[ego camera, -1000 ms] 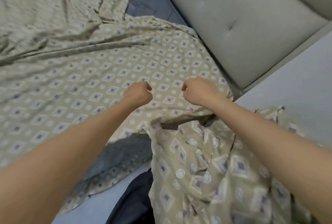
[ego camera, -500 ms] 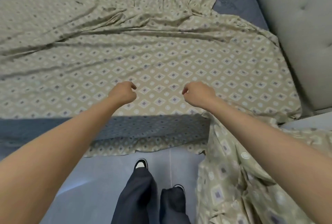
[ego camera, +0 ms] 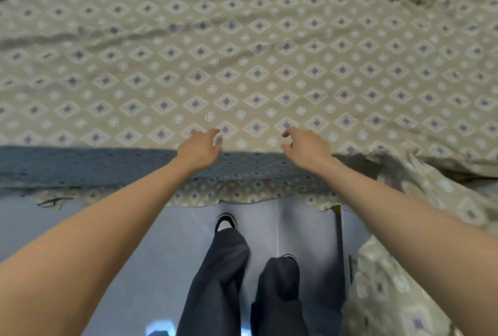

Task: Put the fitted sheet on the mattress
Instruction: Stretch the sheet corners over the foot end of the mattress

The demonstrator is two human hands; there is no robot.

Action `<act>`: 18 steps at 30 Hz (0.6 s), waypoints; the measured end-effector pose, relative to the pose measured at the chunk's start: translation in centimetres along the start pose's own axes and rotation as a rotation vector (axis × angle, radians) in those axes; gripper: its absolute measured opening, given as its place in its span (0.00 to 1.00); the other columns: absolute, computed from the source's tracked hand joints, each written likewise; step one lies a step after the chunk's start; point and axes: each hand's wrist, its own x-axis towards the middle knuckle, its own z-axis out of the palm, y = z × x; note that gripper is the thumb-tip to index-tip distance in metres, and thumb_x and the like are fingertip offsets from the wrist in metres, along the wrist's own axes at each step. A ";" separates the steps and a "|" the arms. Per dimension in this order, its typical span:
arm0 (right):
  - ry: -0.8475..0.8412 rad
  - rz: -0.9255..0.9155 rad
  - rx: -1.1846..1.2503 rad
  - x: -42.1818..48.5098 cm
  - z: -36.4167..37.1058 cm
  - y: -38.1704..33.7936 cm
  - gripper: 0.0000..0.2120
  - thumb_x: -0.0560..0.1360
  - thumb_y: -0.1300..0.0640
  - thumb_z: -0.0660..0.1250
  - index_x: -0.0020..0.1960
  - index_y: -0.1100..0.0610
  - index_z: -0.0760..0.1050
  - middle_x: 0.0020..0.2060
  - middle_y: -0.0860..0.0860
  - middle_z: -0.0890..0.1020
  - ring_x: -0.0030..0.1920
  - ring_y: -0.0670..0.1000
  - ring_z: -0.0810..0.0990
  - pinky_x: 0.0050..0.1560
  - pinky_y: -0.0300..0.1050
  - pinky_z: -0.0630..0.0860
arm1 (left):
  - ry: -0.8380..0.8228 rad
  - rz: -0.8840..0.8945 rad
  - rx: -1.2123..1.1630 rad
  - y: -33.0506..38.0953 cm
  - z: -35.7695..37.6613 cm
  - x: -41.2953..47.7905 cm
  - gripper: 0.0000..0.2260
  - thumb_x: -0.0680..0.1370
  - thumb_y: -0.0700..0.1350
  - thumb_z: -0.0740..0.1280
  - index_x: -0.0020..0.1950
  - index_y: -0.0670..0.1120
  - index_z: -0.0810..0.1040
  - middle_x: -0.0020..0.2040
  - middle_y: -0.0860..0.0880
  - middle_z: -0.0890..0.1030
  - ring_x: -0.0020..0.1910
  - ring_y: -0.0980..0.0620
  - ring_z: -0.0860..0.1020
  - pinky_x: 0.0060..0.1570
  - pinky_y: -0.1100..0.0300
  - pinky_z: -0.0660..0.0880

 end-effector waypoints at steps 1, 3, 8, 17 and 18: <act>0.009 -0.003 -0.012 1.0 1.2 -0.1 0.19 0.80 0.54 0.57 0.70 0.51 0.66 0.56 0.55 0.80 0.54 0.59 0.79 0.46 0.48 0.73 | 0.007 0.009 0.019 -0.7 0.7 1.1 0.22 0.82 0.49 0.57 0.75 0.49 0.60 0.61 0.39 0.77 0.59 0.39 0.76 0.54 0.47 0.74; 0.023 -0.019 -0.053 2.1 2.2 0.2 0.19 0.80 0.52 0.57 0.70 0.51 0.65 0.54 0.56 0.81 0.52 0.60 0.79 0.43 0.48 0.71 | 0.051 0.031 0.053 -1.0 1.6 2.4 0.21 0.82 0.49 0.57 0.74 0.49 0.61 0.60 0.38 0.75 0.57 0.38 0.75 0.51 0.48 0.74; 0.094 -0.048 -0.113 4.7 4.6 0.3 0.17 0.79 0.53 0.61 0.67 0.54 0.65 0.52 0.58 0.80 0.51 0.61 0.79 0.42 0.48 0.69 | 0.239 0.012 0.091 -1.0 3.5 4.7 0.18 0.81 0.47 0.59 0.71 0.50 0.62 0.59 0.41 0.75 0.50 0.38 0.77 0.39 0.53 0.68; 0.117 -0.134 -0.228 6.5 5.8 0.9 0.07 0.77 0.68 0.58 0.53 0.61 0.71 0.48 0.58 0.79 0.45 0.61 0.78 0.38 0.47 0.67 | 0.275 0.027 0.208 -0.8 4.0 6.8 0.08 0.80 0.39 0.59 0.57 0.43 0.73 0.57 0.42 0.75 0.49 0.38 0.77 0.41 0.52 0.66; 0.119 -0.141 -0.230 6.6 5.6 1.0 0.08 0.77 0.68 0.58 0.54 0.61 0.70 0.48 0.58 0.79 0.45 0.61 0.78 0.38 0.46 0.67 | 0.286 0.021 0.202 -0.6 3.7 6.8 0.08 0.80 0.38 0.58 0.57 0.42 0.73 0.57 0.42 0.75 0.49 0.37 0.77 0.41 0.51 0.67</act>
